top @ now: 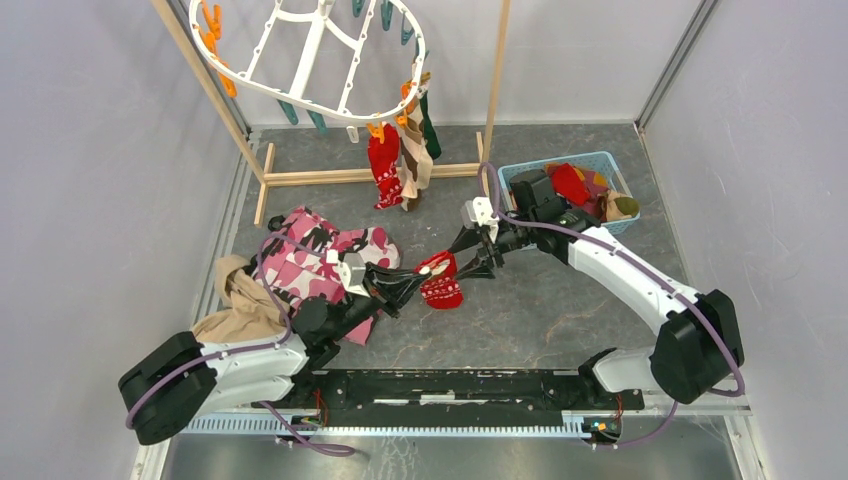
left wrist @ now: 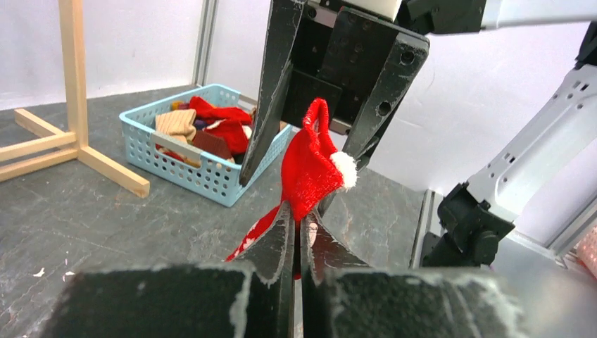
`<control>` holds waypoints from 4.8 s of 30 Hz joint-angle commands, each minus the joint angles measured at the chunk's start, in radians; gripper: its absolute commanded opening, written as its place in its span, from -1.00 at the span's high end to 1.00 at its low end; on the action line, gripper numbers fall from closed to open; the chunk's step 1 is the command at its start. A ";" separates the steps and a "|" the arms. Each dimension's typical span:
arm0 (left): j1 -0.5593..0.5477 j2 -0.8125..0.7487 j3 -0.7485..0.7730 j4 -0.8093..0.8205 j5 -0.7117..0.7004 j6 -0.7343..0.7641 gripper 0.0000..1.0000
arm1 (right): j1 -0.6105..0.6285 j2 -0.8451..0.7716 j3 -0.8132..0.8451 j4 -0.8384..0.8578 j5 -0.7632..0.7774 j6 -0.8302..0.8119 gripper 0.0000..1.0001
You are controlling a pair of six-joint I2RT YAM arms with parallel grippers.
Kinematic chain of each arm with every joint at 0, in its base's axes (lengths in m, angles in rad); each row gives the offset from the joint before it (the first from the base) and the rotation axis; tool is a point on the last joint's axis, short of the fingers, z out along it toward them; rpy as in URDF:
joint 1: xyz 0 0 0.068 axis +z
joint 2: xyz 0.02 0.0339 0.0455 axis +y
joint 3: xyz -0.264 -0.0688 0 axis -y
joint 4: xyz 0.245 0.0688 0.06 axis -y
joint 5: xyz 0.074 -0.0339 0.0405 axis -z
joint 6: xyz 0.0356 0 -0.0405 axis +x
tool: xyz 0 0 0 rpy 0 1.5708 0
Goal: Clip the socks to the hanger
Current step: Pick up the sock from the bin, then open the clamp at the hanger.
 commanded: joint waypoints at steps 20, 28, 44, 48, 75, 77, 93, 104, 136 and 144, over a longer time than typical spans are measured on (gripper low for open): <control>-0.003 -0.116 0.005 -0.001 -0.134 -0.103 0.96 | 0.080 -0.010 0.046 0.405 -0.039 0.438 0.03; -0.004 -0.130 0.007 -0.015 -0.140 -0.103 0.96 | 0.082 0.010 0.054 0.523 -0.045 0.552 0.10; -0.001 -0.306 0.062 -0.391 -0.240 -0.078 -0.58 | 0.096 0.064 0.102 0.522 -0.006 0.604 1.00; 0.004 -0.534 0.183 -0.853 -0.321 -0.017 -1.00 | 0.098 0.079 0.147 0.465 0.061 0.551 1.00; 1.119 0.217 0.335 0.467 0.708 -0.853 -1.00 | 0.083 0.181 0.307 0.368 0.014 0.432 1.00; 1.125 0.272 0.373 0.485 0.717 -0.824 -1.00 | 0.083 0.191 0.319 0.365 0.002 0.433 1.00; 1.094 0.673 0.829 0.486 0.982 -0.698 -0.91 | 0.083 0.228 0.410 0.323 -0.029 0.416 0.99; 1.044 0.778 0.986 0.487 1.074 -0.673 -0.87 | 0.082 0.239 0.425 0.308 -0.028 0.411 0.99; 0.983 0.615 0.824 0.485 0.813 -0.340 -0.86 | 0.081 0.190 0.401 0.245 -0.031 0.337 0.98; 0.967 0.565 0.735 0.486 0.747 -0.256 -0.89 | 0.074 0.182 0.396 0.239 -0.031 0.328 0.97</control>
